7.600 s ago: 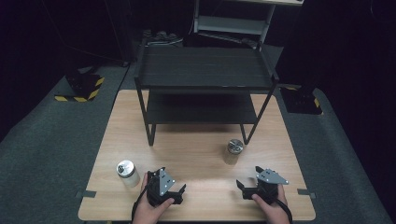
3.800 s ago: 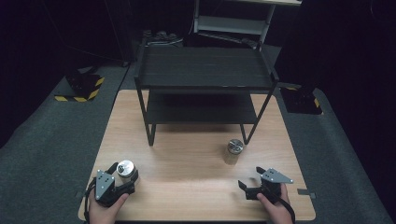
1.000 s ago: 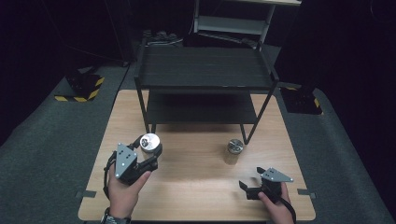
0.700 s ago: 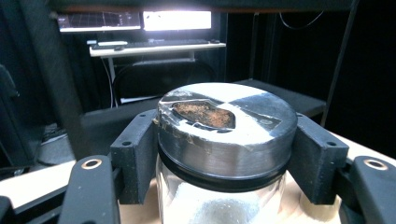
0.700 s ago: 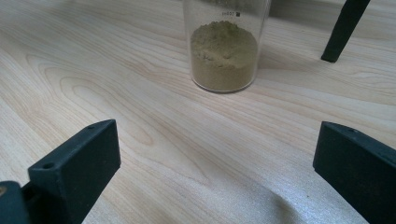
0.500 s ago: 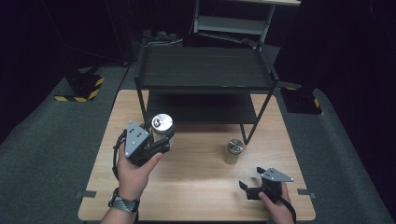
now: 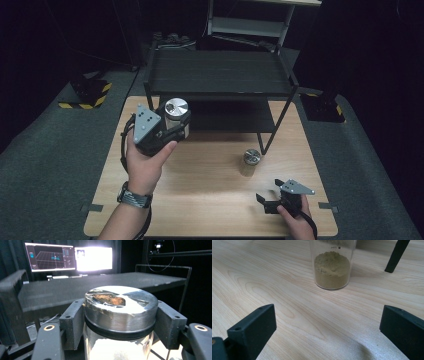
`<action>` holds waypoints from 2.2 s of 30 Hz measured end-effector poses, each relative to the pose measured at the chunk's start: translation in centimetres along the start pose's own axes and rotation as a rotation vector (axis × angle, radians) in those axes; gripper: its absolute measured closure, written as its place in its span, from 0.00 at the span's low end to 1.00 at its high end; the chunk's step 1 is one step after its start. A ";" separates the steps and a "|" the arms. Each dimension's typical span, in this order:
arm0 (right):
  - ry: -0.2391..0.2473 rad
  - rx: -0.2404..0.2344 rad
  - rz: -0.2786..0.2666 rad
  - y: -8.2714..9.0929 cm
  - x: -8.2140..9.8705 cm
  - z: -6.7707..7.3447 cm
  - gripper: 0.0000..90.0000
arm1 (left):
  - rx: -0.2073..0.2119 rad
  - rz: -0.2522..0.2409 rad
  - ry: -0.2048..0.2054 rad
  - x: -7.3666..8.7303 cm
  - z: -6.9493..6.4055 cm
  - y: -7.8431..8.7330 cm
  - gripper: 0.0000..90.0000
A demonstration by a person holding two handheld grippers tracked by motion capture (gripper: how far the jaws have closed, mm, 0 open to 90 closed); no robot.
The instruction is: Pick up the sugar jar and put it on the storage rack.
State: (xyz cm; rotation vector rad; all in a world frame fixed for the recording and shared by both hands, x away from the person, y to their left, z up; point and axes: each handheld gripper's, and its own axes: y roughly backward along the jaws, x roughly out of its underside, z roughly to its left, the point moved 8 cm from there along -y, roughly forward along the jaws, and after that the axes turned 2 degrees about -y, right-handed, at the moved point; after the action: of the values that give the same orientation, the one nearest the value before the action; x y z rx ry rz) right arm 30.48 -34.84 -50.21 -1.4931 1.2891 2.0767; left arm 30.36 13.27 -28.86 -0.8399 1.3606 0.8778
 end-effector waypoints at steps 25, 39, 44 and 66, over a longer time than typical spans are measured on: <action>-0.011 -0.005 -0.009 0.1 0.1 -0.2 0.01 | -0.008 -0.060 0.000 -6.4 0.9 -3.9 0.37; -0.014 -0.009 -0.009 0.1 0.1 -0.2 0.01 | -0.012 -0.074 0.023 -7.7 1.1 -8.0 0.37; -0.015 -0.014 -0.010 0.1 0.1 -0.3 0.01 | -0.022 -0.085 0.039 -7.4 1.2 -9.4 0.37; -0.023 -0.025 -0.018 0.2 0.2 -0.4 0.01 | -0.057 -0.057 0.032 -6.9 1.7 -12.4 0.39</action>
State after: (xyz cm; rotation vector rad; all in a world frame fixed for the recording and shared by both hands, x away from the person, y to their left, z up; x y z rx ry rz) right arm 30.56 -35.33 -50.32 -1.4816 1.2409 2.1001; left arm 42.14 9.01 -21.92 -0.9363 1.3378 0.8655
